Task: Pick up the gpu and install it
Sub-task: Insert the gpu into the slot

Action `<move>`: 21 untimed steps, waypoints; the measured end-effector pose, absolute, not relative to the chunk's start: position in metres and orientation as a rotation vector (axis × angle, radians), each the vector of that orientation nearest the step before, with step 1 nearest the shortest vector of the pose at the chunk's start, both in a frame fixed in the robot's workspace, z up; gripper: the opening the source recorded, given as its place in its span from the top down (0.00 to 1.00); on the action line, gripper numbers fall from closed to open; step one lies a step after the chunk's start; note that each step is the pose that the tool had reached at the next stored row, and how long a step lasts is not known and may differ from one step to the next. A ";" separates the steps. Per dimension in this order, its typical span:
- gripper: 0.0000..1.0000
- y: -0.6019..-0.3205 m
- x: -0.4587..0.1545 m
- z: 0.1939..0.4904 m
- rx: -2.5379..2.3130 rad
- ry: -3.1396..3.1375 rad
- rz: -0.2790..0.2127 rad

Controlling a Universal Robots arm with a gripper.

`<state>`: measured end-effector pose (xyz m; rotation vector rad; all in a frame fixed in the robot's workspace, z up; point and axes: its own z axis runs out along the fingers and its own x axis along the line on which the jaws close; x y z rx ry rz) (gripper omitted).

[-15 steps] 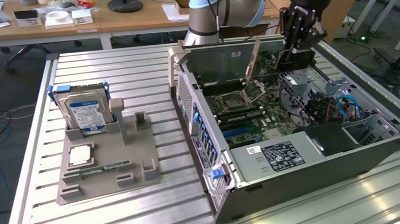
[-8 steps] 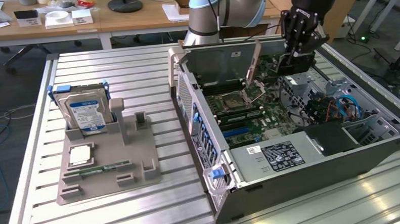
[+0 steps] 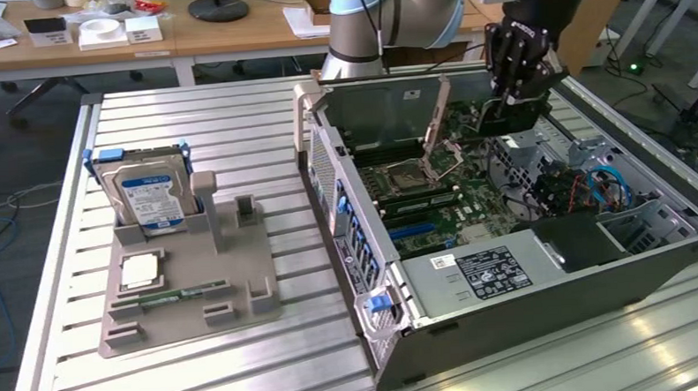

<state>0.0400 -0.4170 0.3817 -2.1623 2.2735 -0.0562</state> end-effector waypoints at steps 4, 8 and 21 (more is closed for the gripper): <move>0.74 -0.418 0.027 0.381 -2.161 2.273 -0.056; 0.74 -0.423 0.018 0.380 -2.155 2.266 -0.043; 0.74 -0.428 0.011 0.378 -2.144 2.255 -0.016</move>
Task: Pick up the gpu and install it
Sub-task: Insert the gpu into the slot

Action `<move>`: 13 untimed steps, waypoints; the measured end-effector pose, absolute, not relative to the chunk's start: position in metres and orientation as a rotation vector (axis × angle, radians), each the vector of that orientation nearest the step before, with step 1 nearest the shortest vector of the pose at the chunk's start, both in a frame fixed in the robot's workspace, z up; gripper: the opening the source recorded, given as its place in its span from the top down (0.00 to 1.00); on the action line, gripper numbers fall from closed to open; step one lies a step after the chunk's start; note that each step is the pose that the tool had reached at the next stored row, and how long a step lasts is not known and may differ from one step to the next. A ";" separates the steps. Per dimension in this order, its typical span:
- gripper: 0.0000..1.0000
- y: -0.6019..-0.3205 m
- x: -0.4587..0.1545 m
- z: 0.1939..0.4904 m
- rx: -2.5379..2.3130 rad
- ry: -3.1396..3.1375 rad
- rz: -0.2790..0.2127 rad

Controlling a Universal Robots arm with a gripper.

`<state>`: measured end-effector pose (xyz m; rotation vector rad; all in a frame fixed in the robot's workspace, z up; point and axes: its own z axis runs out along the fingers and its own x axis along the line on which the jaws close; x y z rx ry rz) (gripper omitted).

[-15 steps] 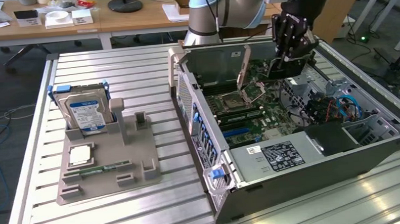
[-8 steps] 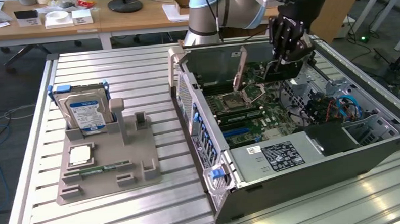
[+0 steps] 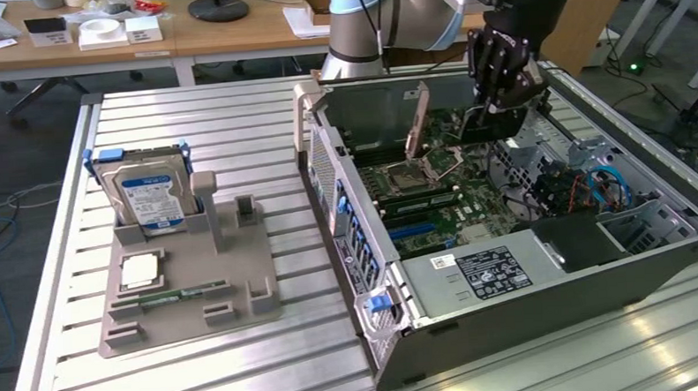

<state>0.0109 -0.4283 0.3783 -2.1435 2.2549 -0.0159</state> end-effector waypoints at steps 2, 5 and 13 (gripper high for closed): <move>0.74 -0.428 0.011 0.378 -2.141 2.253 -0.011; 0.74 -0.430 0.011 0.378 -2.141 2.253 -0.011; 0.74 -0.436 0.011 0.376 -2.138 2.250 -0.004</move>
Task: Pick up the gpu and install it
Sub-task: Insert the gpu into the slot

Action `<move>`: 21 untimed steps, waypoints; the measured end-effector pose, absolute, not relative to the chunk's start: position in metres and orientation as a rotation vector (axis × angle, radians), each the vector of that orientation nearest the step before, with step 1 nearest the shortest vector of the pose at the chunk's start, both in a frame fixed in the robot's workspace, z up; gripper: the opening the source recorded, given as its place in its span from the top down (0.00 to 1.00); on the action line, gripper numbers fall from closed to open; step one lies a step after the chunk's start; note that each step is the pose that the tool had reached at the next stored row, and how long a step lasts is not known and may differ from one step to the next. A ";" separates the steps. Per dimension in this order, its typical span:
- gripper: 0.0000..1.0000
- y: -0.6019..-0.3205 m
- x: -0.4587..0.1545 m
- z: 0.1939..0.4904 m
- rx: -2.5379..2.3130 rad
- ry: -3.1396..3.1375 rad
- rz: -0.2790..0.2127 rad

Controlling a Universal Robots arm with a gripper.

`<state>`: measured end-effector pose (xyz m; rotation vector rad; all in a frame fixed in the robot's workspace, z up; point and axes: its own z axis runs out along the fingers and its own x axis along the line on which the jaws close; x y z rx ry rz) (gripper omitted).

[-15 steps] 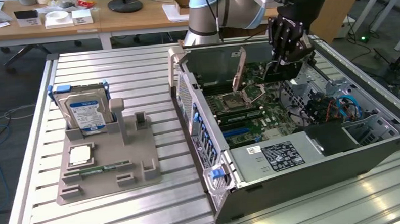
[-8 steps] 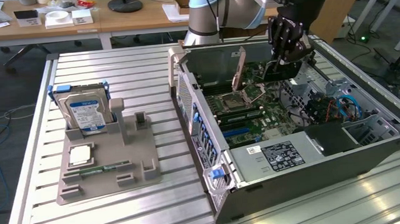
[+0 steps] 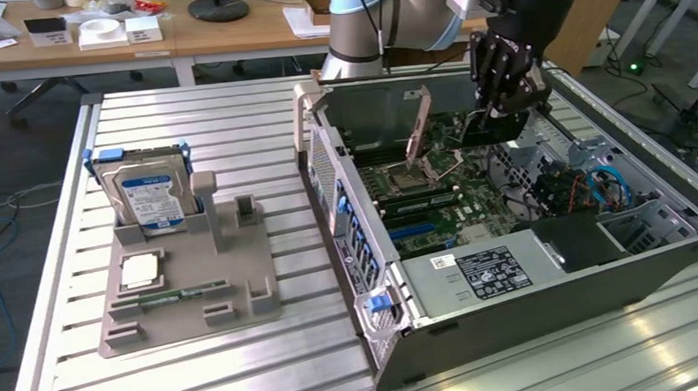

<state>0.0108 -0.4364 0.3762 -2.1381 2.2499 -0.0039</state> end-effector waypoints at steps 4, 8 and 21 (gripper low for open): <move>0.74 -0.436 0.011 0.375 -2.138 2.249 -0.003; 0.74 -0.436 0.010 0.374 -2.135 2.246 0.004; 0.74 -0.437 0.007 0.371 -2.129 2.241 0.017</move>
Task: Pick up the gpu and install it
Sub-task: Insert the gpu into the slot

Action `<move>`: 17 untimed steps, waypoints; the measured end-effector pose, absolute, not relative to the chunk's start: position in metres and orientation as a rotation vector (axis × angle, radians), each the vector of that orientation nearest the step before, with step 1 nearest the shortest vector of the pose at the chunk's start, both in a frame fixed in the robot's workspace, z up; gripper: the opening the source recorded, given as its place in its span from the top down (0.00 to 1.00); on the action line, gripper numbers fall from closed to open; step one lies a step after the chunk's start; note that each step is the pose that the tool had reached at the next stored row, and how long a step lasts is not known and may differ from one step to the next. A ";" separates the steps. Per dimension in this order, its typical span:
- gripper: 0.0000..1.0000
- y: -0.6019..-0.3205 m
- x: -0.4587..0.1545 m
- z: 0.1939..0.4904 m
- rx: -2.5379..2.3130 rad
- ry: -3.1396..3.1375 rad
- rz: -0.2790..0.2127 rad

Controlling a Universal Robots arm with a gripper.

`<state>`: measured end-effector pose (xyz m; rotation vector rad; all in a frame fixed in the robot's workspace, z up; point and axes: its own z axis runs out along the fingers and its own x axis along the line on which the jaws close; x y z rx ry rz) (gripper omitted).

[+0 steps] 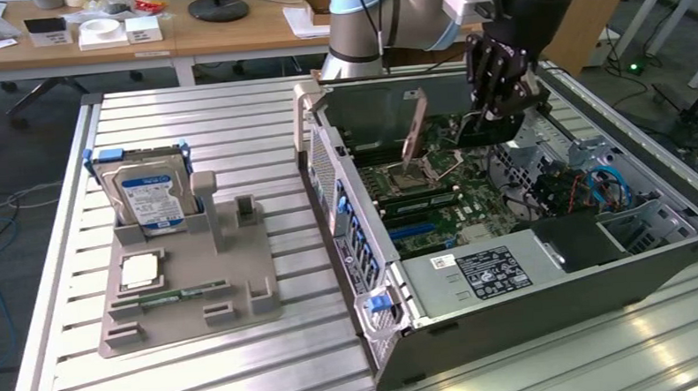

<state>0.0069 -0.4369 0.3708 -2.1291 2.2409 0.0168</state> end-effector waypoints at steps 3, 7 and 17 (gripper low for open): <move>0.74 -0.437 0.005 0.367 -2.129 2.241 0.017; 0.74 -0.437 0.005 0.364 -2.130 2.241 0.016; 0.74 -0.442 0.003 0.364 -2.130 2.241 0.016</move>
